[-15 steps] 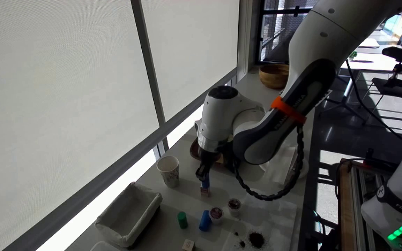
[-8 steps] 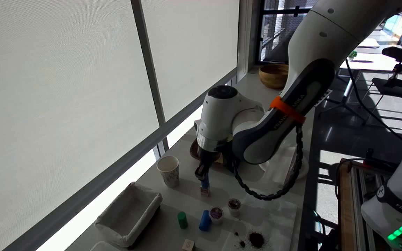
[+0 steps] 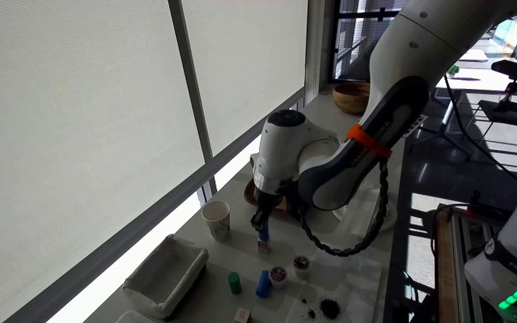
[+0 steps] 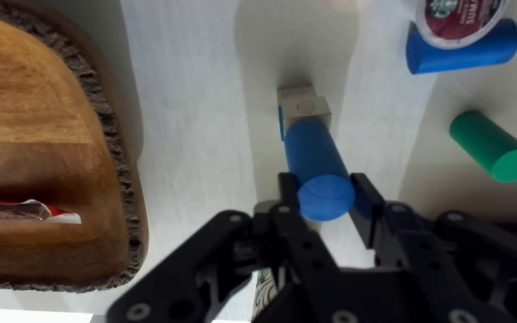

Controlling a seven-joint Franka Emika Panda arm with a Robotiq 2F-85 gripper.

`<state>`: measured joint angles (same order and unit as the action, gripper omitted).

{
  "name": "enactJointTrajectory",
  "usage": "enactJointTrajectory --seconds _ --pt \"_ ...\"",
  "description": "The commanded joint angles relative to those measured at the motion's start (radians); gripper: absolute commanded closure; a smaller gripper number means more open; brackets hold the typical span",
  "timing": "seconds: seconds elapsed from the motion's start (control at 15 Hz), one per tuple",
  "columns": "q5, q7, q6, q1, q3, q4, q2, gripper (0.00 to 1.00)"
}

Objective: Rearrange the some of the blocks

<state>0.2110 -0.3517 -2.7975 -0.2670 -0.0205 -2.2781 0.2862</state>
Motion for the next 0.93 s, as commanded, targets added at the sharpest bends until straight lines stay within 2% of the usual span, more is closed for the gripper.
enactJointTrajectory --seconds 0.0,0.33,0.4,0.53,0.8,0.87 --pt "-0.003 -0.001 -0.027 -0.005 0.002 0.000 0.015 0.92" --pt "-0.006 -0.003 -0.027 -0.006 0.002 0.000 0.019 0.91" --pt "-0.005 -0.003 -0.030 -0.007 0.003 -0.002 0.017 0.42" --pt "0.007 -0.013 -0.030 -0.013 0.011 -0.002 0.014 0.34" --pt "0.042 -0.031 -0.028 -0.031 0.031 0.004 0.002 0.03" --pt "0.047 -0.027 -0.007 -0.034 0.031 0.007 -0.007 0.00"
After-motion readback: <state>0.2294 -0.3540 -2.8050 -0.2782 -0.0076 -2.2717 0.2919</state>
